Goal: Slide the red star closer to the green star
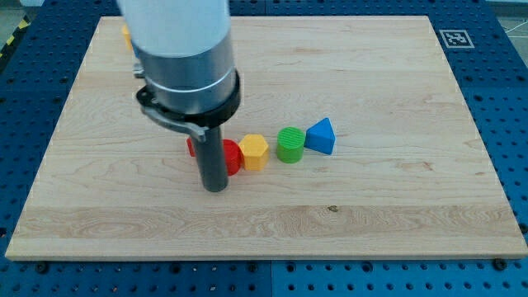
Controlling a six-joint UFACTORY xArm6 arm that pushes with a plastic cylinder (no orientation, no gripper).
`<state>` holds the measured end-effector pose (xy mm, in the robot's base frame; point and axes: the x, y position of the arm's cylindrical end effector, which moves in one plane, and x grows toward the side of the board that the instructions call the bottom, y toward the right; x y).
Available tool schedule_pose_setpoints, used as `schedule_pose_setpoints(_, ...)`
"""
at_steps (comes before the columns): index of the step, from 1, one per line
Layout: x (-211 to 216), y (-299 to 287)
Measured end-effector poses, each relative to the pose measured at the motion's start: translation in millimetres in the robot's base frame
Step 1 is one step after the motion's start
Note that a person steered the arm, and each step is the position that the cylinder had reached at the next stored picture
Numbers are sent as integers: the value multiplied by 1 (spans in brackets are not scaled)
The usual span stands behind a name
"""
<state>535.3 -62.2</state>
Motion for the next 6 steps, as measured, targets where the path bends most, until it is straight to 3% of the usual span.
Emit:
schedule_pose_setpoints(1, -4, 0)
schedule_pose_setpoints(2, -64, -1)
schedule_pose_setpoints(3, -68, -2)
schedule_pose_setpoints(5, -22, -27)
schedule_pose_setpoints(6, -61, -40)
